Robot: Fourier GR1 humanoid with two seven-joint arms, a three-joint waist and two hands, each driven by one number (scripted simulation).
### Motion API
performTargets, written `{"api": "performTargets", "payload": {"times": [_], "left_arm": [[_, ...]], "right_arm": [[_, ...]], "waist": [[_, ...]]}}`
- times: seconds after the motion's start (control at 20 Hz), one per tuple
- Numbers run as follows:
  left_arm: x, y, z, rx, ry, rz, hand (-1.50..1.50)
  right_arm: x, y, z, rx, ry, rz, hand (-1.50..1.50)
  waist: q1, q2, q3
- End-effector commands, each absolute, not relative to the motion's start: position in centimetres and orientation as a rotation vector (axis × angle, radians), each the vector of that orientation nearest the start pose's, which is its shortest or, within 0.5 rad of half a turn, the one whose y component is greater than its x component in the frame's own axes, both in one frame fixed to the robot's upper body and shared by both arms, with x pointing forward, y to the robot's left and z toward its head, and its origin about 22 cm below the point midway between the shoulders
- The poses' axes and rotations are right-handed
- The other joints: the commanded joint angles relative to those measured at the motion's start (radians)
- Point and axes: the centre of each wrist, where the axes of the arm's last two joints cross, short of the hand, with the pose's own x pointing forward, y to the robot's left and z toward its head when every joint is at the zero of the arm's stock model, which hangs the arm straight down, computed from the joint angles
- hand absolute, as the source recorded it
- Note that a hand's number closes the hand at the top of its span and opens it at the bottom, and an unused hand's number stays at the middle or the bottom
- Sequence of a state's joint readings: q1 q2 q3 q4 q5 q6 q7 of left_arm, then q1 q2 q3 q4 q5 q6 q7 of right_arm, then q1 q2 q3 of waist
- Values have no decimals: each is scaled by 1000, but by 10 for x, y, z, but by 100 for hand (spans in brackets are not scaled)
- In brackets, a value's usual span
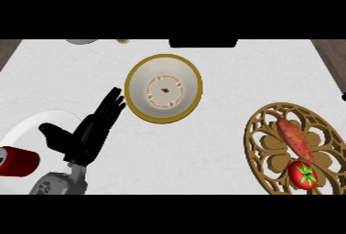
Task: Pick the sweet potato from the placemat and place it in the bowl
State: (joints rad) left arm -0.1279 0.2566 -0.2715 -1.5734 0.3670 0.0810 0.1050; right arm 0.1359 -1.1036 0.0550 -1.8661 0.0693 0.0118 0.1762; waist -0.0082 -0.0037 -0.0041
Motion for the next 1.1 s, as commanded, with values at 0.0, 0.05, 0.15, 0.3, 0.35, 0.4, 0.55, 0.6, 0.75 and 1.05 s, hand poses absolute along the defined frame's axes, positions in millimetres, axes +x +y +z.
{"api": "performTargets", "payload": {"times": [0.0,0.05,0.15,0.3,0.35,0.4,0.55,0.6,0.75,1.05], "left_arm": [[262,193,20,-272,-1487,-134,0],[256,203,24,-283,-1480,-128,0],[255,201,30,-299,-1500,-162,0],[265,208,28,-272,-1493,-143,0],[273,200,24,-294,-1481,-144,0],[268,208,29,-284,-1476,-127,0],[258,198,20,-280,-1474,-137,0],[268,204,26,-267,-1482,-143,0],[282,192,23,-292,-1484,-128,0],[256,204,38,-294,-1480,-147,0]], "right_arm": [[212,-337,189,-815,-1115,1084,-150],[209,-331,188,-814,-1075,1092,-150],[229,-335,179,-811,-1002,1033,-150],[228,-313,188,-776,-939,1055,-150],[241,-316,190,-766,-920,1043,-150],[241,-312,176,-766,-883,1048,-150],[248,-304,164,-809,-805,1043,-150],[251,-304,162,-785,-798,1040,-150],[263,-298,164,-810,-744,1084,-150],[272,-322,127,-767,-652,1089,-150]], "waist": [[13,6,0],[17,3,1],[44,10,3],[26,7,3],[28,9,3],[30,8,3],[24,6,3],[18,6,4],[18,7,3],[15,4,4]]}}
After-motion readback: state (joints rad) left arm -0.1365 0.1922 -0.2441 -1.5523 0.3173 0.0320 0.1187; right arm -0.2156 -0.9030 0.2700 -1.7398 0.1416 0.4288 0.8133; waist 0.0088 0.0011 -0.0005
